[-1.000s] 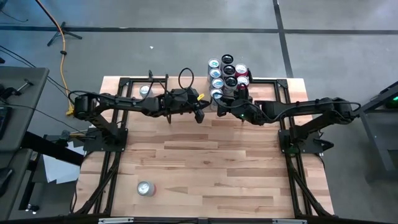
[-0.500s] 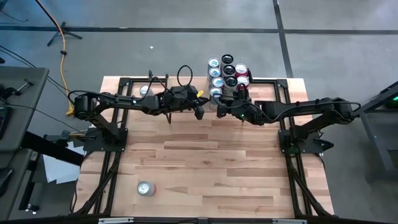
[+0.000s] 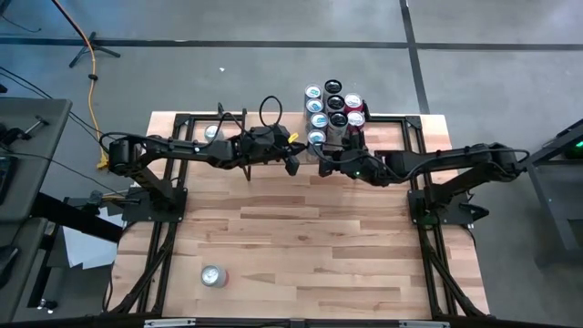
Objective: Place canned beverage on shelf
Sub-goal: Put the blue soda can on the shelf aligned with the blue soda can
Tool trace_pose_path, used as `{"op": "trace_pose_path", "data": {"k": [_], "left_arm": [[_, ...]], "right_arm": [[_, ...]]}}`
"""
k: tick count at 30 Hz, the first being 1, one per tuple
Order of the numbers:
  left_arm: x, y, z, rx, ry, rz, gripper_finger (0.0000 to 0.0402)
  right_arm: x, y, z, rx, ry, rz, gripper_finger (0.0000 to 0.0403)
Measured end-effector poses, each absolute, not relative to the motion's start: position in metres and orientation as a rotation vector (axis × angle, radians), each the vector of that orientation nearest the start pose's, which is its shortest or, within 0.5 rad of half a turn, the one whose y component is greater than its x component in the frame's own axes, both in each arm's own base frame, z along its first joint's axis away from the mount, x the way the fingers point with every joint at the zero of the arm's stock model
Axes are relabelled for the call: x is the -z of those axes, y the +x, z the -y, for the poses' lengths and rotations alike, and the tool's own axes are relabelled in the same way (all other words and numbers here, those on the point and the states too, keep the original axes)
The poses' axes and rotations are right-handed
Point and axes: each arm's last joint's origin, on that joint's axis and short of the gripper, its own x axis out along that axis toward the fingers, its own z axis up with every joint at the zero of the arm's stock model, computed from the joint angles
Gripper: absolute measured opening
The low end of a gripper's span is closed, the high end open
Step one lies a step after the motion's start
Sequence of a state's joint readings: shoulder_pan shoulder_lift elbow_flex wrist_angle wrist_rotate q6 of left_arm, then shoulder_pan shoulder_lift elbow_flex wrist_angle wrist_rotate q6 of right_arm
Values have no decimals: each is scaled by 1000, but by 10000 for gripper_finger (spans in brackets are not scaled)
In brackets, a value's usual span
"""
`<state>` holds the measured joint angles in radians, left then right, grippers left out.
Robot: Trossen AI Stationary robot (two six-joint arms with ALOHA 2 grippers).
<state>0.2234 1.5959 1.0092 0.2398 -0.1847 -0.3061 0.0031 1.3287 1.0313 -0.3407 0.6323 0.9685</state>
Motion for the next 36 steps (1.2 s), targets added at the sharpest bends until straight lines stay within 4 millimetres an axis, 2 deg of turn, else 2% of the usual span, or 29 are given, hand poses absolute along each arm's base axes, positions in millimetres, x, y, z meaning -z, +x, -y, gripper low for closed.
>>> {"op": "trace_pose_path", "data": {"k": [9, 18, 23, 26, 36], "left_arm": [[-250, 343, -83, -458, -309, -298, 0], [-261, 324, -70, -443, -272, -416, 0], [-265, 328, -54, -333, -226, -398, 0], [-261, 335, -49, -314, -218, -377, 0], [-241, 351, -58, -350, -227, -350, 0]], "right_arm": [[-306, 266, 18, 866, 670, -227, 0], [-308, 252, 13, 863, 616, -310, 0], [-307, 251, 9, 772, 568, -395, 0], [-307, 251, 8, 757, 571, -407, 0], [-306, 251, 8, 756, 566, -412, 0]]}}
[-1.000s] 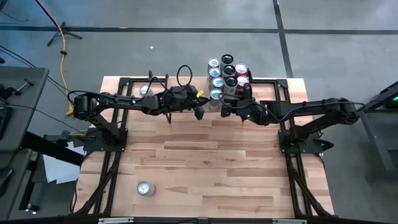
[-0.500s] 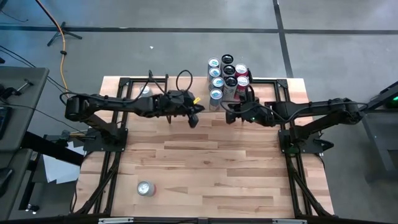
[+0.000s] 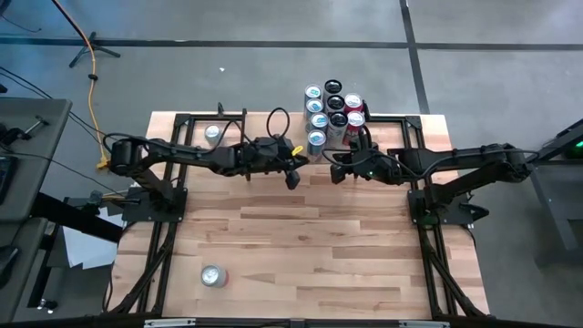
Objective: Place canned beverage on shelf
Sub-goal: Put the blue soda can on the shelf aligned with the blue soda can
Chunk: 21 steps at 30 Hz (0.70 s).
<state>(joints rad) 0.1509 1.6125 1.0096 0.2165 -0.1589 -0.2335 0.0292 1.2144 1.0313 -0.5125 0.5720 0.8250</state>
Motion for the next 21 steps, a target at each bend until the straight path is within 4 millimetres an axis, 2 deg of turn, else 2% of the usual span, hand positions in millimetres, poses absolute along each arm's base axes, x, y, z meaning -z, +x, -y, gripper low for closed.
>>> {"op": "trace_pose_path", "data": {"k": [8, 21], "left_arm": [[-235, 356, -59, -351, -237, -338, 0], [-239, 357, -60, -374, -210, -300, 0]], "right_arm": [[-306, 251, 8, 756, 567, -411, 0], [-307, 251, 8, 754, 573, -404, 0]]}}
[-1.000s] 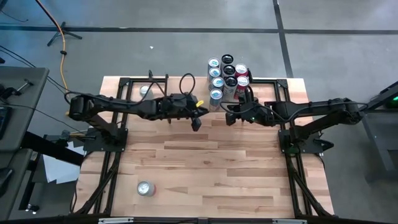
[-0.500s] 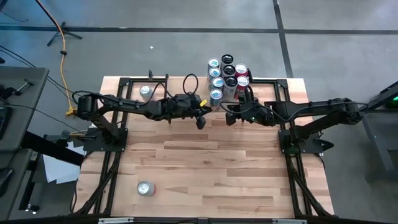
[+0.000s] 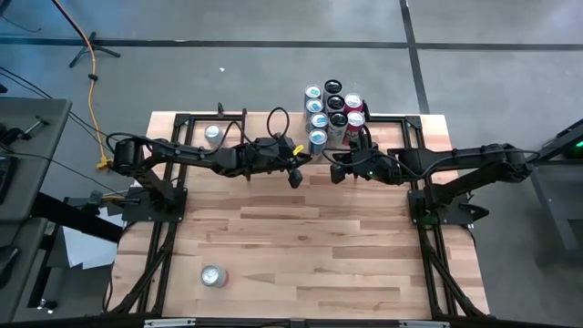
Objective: Place canned beverage on shelf
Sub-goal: Put the blue soda can on the shelf aligned with the blue soda can, then put the top orange-white soda can on the shelf
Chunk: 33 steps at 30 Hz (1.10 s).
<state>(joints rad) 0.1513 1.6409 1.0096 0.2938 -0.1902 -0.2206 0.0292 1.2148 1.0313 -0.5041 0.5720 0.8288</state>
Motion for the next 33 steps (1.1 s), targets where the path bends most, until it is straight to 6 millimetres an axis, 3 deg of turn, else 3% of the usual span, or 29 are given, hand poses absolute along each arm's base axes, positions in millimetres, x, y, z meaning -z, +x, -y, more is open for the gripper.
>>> {"op": "trace_pose_path", "data": {"k": [6, 9, 14, 21, 27, 33], "left_arm": [[-241, 354, -60, -385, -199, -317, 0], [-257, 341, -54, -324, -230, -344, 0], [-293, 298, -27, -225, -221, -438, 0], [-348, 228, 19, -225, -149, -323, 0], [-370, 187, 42, -180, -182, -228, 0], [-381, 167, 47, -122, -210, -163, 1]], "right_arm": [[-307, 251, 8, 755, 577, -402, 0], [-307, 252, 8, 736, 576, -414, 0], [-307, 252, 5, 708, 540, -428, 0], [-308, 253, 4, 675, 527, -434, 0], [-325, 261, 0, 441, 425, -353, 0], [-350, 267, -6, 169, 385, -179, 0]]}}
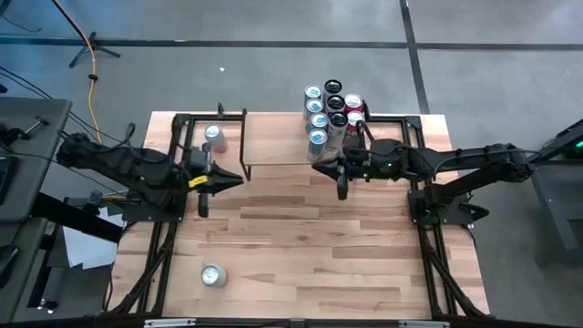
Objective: Place canned beverage on shelf
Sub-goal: Put the top orange-white soda can on the shelf
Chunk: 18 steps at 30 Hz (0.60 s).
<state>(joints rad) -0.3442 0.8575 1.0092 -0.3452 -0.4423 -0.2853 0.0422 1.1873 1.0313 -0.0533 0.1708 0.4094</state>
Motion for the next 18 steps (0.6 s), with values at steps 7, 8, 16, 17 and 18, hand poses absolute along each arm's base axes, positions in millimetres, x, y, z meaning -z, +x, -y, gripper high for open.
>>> {"op": "trace_pose_path", "data": {"k": [7, 8, 16, 17, 18], "left_arm": [[-388, 155, 41, -173, -224, -114, 29], [-388, 154, 40, -183, -225, -107, 41], [-391, 147, 37, -215, -250, -85, 175], [-391, 147, 37, -216, -254, -88, 194], [-390, 147, 37, -216, -259, -90, 211]], "right_arm": [[-358, 268, -8, 88, 349, -116, 45], [-360, 268, -8, 87, 348, -112, 64], [-360, 268, -8, 88, 391, -112, 267], [-360, 268, -8, 86, 392, -112, 290], [-360, 268, -8, 86, 393, -112, 313]]}}
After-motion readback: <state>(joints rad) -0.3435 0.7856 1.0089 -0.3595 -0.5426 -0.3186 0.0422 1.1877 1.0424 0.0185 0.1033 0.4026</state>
